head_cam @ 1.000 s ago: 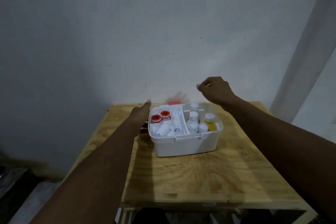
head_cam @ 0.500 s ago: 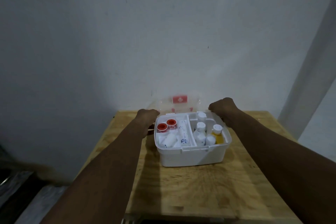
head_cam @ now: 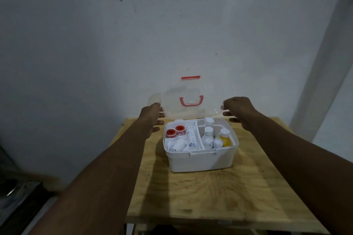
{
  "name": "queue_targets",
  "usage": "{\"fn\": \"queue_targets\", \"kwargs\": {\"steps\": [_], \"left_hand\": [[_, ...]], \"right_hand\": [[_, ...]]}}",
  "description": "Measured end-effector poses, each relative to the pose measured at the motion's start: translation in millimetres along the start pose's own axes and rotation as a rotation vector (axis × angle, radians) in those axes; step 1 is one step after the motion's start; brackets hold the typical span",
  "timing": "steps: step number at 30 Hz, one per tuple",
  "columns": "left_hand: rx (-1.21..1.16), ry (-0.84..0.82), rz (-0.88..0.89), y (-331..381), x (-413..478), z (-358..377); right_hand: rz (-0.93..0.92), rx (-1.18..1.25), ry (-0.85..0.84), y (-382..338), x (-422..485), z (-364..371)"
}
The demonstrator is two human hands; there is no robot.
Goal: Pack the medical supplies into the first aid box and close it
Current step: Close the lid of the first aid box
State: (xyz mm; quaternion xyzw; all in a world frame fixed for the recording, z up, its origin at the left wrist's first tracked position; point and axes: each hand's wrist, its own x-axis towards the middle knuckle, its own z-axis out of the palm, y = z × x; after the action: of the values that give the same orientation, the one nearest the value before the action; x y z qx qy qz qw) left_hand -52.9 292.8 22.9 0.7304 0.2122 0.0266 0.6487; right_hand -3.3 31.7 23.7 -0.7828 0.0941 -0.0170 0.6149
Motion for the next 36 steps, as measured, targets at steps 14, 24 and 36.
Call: {"fn": "queue_targets", "kwargs": {"steps": [14,24,36], "left_hand": [[0.115,-0.003,0.037,-19,-29,-18],[0.198,0.016,0.21,-28,-44,0],[0.385,0.005,0.376,-53,-55,23]], "right_hand": [[-0.116,-0.074,-0.054,20,-48,-34],[-0.405,-0.358,-0.002,28,-74,-20],[-0.572,-0.732,-0.228,33,-87,-6]]}}
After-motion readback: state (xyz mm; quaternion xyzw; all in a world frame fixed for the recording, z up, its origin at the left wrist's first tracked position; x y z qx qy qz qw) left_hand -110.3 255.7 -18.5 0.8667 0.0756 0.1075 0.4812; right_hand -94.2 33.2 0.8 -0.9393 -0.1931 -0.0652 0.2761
